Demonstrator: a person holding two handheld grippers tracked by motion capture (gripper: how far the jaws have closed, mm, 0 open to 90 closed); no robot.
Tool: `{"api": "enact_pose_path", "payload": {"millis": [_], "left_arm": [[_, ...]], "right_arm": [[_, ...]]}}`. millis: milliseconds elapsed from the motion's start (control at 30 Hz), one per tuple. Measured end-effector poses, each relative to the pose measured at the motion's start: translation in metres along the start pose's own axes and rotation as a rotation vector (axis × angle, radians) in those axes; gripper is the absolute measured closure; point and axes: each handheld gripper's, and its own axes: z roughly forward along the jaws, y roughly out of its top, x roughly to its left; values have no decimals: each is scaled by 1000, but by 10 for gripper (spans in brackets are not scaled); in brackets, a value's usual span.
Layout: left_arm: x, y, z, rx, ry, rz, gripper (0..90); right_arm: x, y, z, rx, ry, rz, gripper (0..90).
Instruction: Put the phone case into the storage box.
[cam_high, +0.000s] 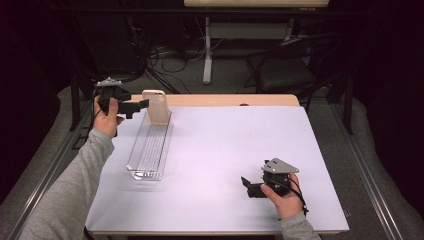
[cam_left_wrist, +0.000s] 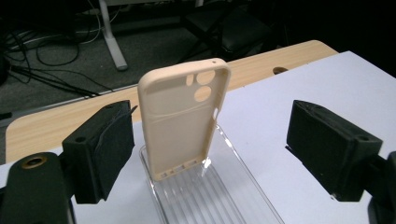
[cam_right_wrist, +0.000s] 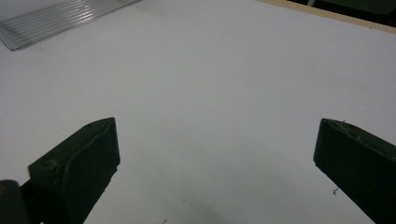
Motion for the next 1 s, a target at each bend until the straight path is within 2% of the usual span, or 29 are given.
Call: {"api": "enact_pose_path", "payload": {"millis": [167, 233, 433, 533, 633, 700, 833, 1000], "left_arm": [[-5, 0, -4, 10, -30, 32, 59], [-8, 0, -5, 23, -30, 50, 22], [-21, -2, -9, 40, -46, 84, 4], [-28, -2, -12, 47, -78, 92, 5], [-38, -1, -15, 43, -88, 119, 5], [-44, -2, -17, 45, -113, 132, 4], [-54, -4, -22, 32, -142, 126, 5], [-62, -7, -29, 45, -145, 145, 4]], "right_arm": [[1, 0, 0, 5, 2, -6, 0], [1, 0, 0, 5, 1, -8, 0], [1, 0, -1, 1, 3, -1, 0], [0, 0, -3, -1, 0, 0, 0], [0, 1, -4, -9, -1, 0, 0], [0, 2, -5, -10, -1, -1, 0], [-1, 4, -6, -13, -3, 3, 0], [2, 9, -6, -5, 22, -12, 0]]}}
